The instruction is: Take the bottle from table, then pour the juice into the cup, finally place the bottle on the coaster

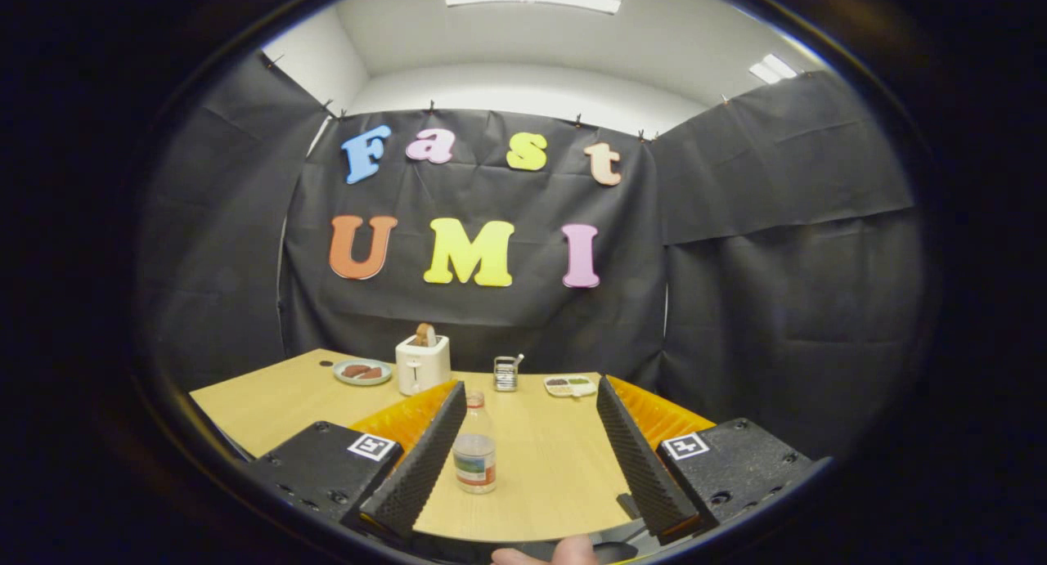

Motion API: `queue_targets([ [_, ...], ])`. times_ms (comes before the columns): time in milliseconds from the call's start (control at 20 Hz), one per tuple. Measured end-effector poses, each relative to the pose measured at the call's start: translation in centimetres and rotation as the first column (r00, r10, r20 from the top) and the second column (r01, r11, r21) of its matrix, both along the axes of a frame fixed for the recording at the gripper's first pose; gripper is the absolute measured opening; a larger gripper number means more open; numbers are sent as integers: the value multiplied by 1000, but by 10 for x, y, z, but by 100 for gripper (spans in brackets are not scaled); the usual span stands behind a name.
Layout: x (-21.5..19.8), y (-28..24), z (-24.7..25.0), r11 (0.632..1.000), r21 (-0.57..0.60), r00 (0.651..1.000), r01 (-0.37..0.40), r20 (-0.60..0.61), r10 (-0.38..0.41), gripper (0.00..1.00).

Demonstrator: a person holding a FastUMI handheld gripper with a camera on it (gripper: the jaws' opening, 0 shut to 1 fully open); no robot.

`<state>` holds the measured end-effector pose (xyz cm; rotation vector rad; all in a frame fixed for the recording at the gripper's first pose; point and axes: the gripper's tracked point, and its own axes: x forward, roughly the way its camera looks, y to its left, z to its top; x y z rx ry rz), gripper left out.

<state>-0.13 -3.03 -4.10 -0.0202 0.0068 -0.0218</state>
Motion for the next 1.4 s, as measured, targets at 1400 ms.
queue_targets([
  [1400, 115, 61, -207, 980, 92, 931, -175, -307, 196, 100],
])
